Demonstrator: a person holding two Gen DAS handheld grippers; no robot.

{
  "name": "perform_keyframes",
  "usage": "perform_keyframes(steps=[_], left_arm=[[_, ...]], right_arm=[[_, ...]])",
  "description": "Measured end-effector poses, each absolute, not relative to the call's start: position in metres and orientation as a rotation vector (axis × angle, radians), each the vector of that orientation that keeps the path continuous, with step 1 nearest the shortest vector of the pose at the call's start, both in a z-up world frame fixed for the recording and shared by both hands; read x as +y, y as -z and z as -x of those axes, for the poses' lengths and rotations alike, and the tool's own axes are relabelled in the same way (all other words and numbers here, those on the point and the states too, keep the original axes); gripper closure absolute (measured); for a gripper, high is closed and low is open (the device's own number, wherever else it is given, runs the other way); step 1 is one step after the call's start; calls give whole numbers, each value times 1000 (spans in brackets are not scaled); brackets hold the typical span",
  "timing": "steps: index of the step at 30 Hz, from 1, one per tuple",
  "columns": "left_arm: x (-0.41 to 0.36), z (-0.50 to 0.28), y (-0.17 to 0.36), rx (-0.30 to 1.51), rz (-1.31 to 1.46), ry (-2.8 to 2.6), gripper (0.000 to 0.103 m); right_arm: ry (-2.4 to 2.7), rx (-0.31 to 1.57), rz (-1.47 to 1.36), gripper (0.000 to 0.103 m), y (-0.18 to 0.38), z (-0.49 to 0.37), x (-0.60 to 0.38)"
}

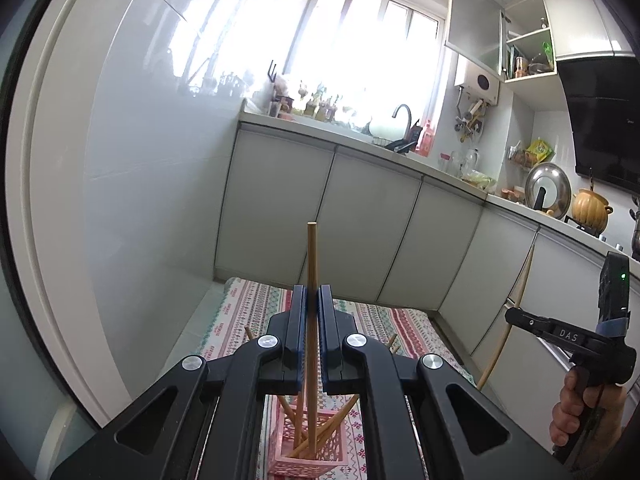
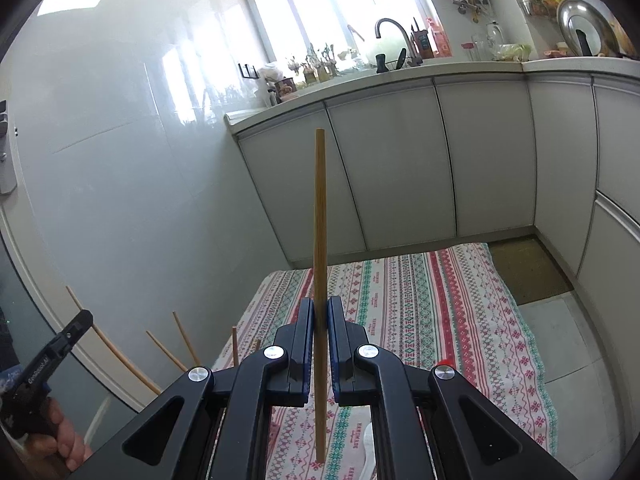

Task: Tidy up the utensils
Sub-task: 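Carry both held chopsticks upright toward the pink basket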

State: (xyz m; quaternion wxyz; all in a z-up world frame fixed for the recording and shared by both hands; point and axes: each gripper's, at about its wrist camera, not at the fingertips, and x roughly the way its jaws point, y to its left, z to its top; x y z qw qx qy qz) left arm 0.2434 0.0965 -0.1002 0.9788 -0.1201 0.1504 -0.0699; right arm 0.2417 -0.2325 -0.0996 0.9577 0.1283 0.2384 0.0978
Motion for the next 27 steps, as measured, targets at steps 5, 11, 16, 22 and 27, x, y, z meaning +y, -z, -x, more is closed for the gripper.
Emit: perform_keyframes(steps=[5, 11, 16, 22, 27], left_arm=[[90, -248, 104, 296, 219, 132, 98], [82, -256, 114, 297, 164, 103, 98], [77, -264, 122, 300, 134, 92, 98], [72, -275, 130, 304, 112, 87, 98], [67, -284, 138, 315, 91, 82, 98]], right_arm=[[-212, 454, -259, 96, 96, -238, -228], [-225, 433, -238, 96, 95, -237, -219], [-237, 416, -234, 96, 92, -234, -215], [-244, 387, -232, 96, 87, -229, -214], [-257, 362, -217, 96, 80, -223, -208]])
